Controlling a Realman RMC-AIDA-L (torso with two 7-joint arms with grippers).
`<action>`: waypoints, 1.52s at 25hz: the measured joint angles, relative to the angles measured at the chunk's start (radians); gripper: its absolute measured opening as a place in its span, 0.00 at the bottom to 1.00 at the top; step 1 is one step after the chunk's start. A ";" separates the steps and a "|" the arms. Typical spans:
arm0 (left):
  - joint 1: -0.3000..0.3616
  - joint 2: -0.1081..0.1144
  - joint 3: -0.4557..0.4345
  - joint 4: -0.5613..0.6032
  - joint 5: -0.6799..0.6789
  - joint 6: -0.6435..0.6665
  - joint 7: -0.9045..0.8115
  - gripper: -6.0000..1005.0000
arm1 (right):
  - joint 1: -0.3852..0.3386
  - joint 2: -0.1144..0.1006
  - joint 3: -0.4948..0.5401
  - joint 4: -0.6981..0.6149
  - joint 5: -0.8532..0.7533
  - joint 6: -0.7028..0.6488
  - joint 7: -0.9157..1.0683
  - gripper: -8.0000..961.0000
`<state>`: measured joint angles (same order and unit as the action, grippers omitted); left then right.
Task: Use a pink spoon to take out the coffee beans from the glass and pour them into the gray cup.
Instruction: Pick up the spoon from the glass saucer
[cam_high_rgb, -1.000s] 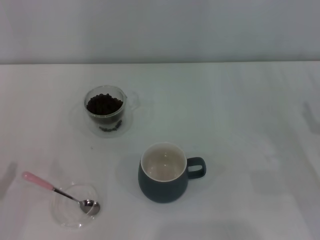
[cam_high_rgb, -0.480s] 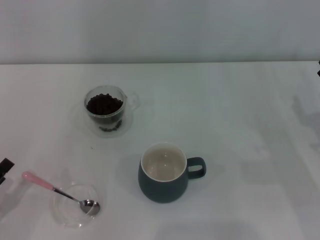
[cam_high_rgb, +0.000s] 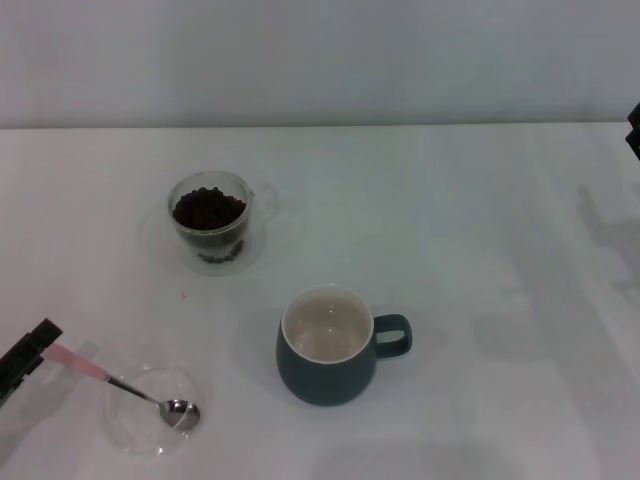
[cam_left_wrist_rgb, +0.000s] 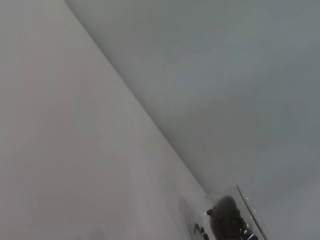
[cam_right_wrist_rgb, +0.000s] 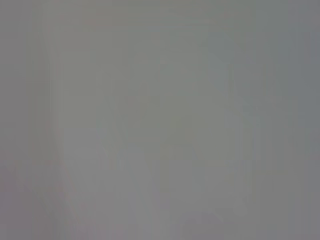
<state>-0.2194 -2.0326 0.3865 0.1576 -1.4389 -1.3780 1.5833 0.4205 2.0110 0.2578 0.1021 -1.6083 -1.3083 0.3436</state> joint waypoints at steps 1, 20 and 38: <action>-0.003 -0.001 0.000 0.001 0.005 0.001 -0.003 0.86 | 0.001 0.000 0.000 -0.001 0.000 0.000 0.000 0.85; -0.030 -0.006 0.000 0.002 0.051 0.015 -0.016 0.58 | 0.003 0.000 0.000 -0.009 0.005 0.002 0.000 0.85; -0.022 -0.006 0.000 0.005 0.055 0.003 -0.006 0.18 | 0.004 0.000 0.000 -0.009 0.007 0.001 0.002 0.85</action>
<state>-0.2414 -2.0386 0.3865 0.1623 -1.3838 -1.3753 1.5770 0.4249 2.0110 0.2576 0.0936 -1.6014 -1.3070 0.3451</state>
